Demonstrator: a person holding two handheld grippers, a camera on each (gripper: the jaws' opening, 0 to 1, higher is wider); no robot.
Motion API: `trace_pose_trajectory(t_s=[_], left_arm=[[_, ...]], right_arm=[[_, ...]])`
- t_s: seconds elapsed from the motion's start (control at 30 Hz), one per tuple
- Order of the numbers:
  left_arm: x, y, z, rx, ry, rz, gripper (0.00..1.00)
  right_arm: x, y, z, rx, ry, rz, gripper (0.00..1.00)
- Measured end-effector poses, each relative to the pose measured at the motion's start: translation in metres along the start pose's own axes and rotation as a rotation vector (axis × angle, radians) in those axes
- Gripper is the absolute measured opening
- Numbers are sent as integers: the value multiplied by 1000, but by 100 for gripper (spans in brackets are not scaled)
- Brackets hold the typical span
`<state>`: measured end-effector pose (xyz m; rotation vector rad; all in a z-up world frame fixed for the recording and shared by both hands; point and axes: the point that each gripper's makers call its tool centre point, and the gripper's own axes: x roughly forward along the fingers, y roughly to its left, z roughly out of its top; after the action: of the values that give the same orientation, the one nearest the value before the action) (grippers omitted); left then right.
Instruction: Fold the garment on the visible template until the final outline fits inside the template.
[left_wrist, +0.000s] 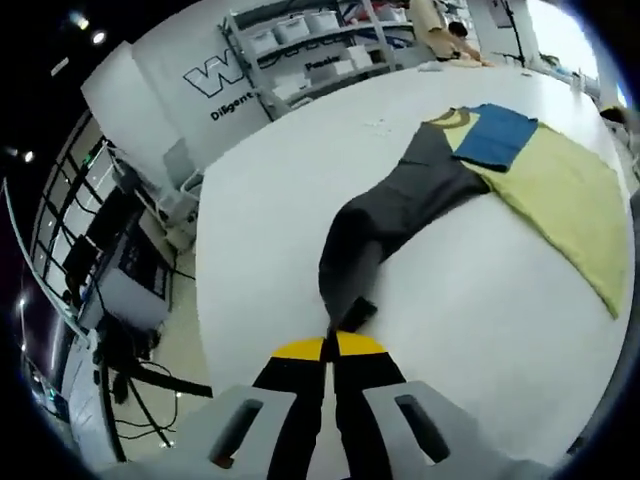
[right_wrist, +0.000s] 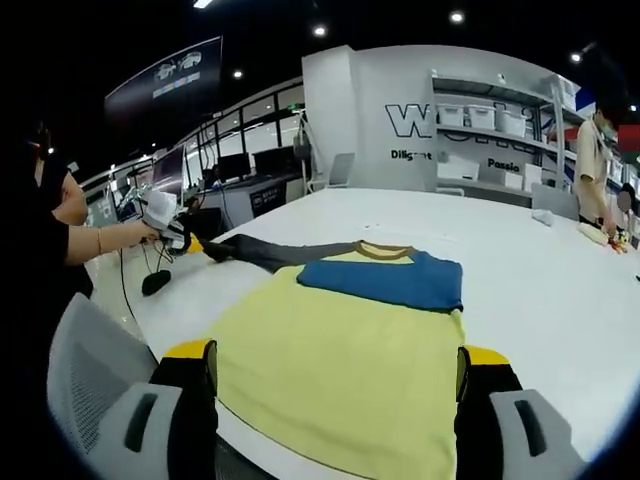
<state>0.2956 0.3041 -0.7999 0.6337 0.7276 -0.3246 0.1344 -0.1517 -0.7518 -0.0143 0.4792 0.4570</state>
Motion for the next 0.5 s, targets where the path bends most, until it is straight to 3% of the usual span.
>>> trace_pose_trajectory(t_s=[0.23,0.3,0.5], left_arm=[[-2,18,-4,-16,31,0,4],[4,24,-10,-66,64,-4,4],[26,36,-11,-105,81,1,4]], right_arm=[[0,1,0,-2,2,4,99],[1,1,0,-2,3,6,99],[2,1,-3,-9,19,9,99]])
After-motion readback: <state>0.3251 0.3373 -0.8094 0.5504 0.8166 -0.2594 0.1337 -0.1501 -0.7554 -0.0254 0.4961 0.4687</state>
